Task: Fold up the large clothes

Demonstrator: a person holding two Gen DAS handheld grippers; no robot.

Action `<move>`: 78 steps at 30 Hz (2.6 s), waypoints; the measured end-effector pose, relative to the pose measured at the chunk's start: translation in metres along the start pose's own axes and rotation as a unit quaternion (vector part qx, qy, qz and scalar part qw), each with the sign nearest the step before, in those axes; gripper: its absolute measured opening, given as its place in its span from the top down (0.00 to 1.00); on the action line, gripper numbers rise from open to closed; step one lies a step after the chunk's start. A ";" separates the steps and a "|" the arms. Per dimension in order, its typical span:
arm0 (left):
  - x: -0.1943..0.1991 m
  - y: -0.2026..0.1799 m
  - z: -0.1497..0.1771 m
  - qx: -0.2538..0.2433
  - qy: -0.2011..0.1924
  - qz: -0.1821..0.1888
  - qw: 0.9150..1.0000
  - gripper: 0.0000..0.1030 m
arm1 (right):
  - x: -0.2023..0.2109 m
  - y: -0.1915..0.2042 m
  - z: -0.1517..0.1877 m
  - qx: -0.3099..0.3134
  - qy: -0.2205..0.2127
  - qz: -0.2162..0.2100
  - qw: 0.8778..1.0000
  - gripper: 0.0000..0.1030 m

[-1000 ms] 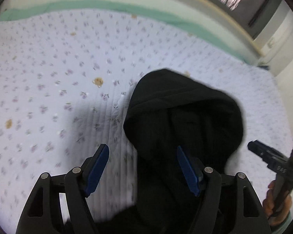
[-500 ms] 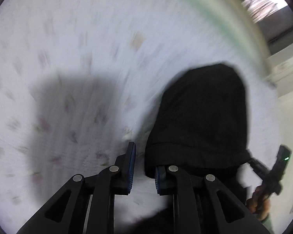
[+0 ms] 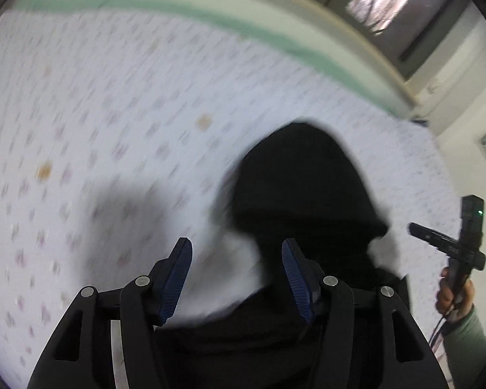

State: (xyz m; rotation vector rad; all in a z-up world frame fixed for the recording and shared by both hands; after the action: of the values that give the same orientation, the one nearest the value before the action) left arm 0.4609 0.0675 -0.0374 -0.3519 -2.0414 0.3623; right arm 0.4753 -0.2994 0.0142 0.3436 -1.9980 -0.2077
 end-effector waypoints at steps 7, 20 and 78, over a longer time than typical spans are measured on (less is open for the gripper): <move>-0.085 -0.037 -0.043 -0.026 0.039 0.012 0.999 0.42 | -0.073 0.035 -0.040 0.030 0.017 -0.009 0.999 0.40; -0.104 -0.024 -0.032 -0.053 0.059 -0.023 0.997 0.42 | -0.120 0.013 -0.015 0.048 0.078 0.002 0.996 0.40; 0.078 -0.116 0.226 -0.252 -0.008 0.021 0.967 0.82 | 0.046 0.158 0.270 0.295 -0.074 0.086 0.949 0.81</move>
State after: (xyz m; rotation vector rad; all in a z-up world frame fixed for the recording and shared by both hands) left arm 0.2143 -0.0320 -0.0339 -0.7022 -2.1262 -0.1405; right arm 0.1901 -0.1674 -0.0172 0.5368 -2.1977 0.5013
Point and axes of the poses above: each gripper's, at about its wrist camera, not at the fingertips, and x roughly against the way its jaws point, y to its left, z to its underside, the point moved 3 cm from there along -x, roughly the way its jaws point, and after that the axes turned 2 degrees about y, right-handed, at the moved point
